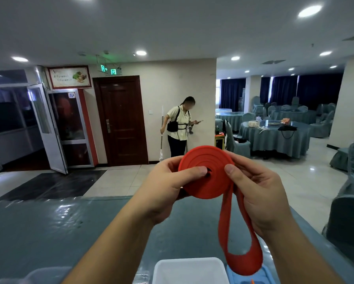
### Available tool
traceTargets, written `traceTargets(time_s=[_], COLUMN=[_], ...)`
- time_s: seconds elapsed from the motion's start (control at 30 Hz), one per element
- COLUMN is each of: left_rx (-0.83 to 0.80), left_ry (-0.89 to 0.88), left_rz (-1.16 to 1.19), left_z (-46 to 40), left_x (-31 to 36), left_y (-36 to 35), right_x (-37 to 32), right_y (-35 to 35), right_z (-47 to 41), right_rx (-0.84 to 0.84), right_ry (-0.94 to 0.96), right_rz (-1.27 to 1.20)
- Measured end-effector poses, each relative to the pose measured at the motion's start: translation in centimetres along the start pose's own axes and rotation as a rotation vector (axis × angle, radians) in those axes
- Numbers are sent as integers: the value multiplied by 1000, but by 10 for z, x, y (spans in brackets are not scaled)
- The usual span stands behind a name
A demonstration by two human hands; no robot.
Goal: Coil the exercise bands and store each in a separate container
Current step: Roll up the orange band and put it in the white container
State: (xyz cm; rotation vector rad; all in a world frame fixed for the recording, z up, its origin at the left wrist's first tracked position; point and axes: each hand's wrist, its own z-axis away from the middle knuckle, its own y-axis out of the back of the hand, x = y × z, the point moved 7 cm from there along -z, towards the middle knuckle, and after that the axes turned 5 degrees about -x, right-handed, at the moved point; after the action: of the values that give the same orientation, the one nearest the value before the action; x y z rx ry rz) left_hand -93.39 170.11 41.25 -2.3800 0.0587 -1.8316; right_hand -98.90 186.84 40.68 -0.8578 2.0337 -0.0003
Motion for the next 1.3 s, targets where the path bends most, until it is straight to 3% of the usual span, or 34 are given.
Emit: traceTargets(time_s=[0.17,0.33,0.53,0.73,0.93,1.13,1.3], left_rx=[64,-33,1,-67,15,-66,25], left_ry=[-23,19,-31,10,-32,33,-30], left_rz=[157,-27,122,-27,134,-45,63], left_z=[-1,-3,-2,0,-1,-2,-2], left_x=[-13,-4,-10,0,-11,-5,-11], left_y=[-1,4,-2,1,-5,2,-1], right_x=[0,2,6,6,-1,2,3], right_y=[-3,1,3,7,2,9,5], right_z=[-1,-1,0,2,-1,1,1], right_rx=[-33,-30,25,17,-7,-2,15], right_ry=[26,-28,-37,-82,-43,-70,-53], right_rz=[-26,19,-96,-79,-56,52,11])
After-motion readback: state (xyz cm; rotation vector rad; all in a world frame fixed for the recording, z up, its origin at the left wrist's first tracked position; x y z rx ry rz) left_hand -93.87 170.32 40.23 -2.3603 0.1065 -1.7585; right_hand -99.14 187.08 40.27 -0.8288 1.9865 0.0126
